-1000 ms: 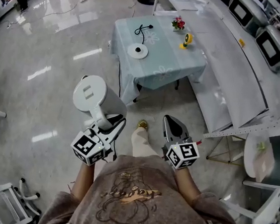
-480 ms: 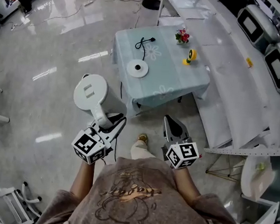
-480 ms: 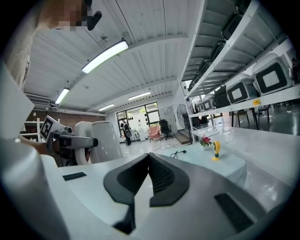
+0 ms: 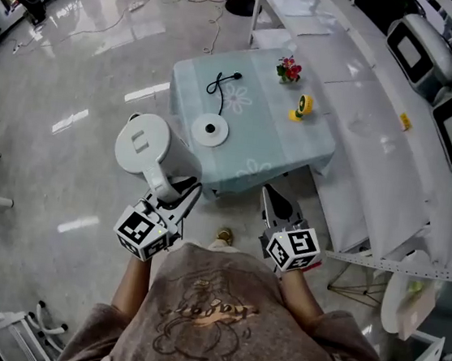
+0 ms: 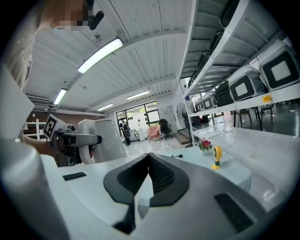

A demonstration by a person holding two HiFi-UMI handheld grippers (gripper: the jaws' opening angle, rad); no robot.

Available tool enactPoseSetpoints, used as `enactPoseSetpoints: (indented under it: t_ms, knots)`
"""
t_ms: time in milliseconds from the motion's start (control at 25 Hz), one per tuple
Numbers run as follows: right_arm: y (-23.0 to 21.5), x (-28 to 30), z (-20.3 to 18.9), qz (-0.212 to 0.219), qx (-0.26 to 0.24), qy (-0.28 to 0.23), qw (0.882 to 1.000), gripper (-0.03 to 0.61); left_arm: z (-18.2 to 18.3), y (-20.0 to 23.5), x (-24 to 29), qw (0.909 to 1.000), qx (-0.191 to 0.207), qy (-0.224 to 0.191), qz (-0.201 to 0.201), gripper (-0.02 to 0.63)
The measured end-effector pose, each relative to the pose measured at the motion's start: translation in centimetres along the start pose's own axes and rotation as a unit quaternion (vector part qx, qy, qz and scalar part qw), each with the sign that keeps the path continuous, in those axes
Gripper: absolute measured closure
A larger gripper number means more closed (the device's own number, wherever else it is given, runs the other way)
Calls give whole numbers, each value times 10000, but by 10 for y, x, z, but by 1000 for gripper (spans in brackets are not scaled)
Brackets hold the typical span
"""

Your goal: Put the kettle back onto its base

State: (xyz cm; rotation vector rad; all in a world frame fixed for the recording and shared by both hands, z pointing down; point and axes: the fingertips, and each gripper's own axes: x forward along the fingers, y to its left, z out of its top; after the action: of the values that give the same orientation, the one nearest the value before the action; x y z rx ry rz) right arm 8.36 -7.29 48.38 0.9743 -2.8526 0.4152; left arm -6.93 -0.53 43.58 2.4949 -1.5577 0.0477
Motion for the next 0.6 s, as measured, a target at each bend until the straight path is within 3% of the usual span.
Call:
enactPoseSetpoints:
  t_ms: [600]
  knots:
    - [-45,52,13,-521,251,-33,9983,581,0,68,86,9985,163,238,-455,540]
